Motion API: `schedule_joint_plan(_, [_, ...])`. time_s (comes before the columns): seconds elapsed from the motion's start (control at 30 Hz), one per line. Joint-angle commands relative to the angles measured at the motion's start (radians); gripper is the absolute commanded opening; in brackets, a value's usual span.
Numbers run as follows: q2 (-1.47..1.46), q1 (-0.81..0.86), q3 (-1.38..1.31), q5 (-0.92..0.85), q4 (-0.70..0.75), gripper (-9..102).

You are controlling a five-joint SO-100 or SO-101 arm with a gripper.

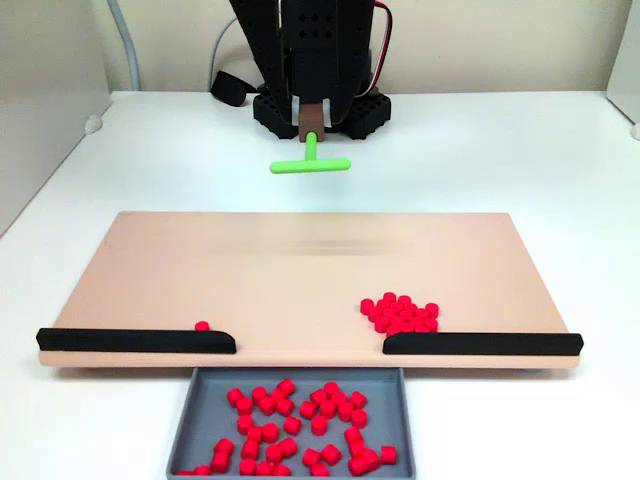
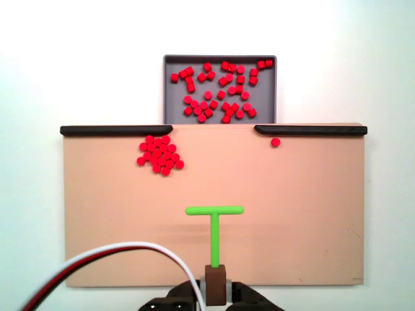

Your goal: Push granules from right to the grey container

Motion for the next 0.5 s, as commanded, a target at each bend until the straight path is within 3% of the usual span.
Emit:
schedule_joint_plan(0.0, [0.009,-0.005,-0.025,0.006,-0.005,0])
schedule_joint_plan(0.47, [-0.011,-0.003,-0.025,0.031,-0.005,0])
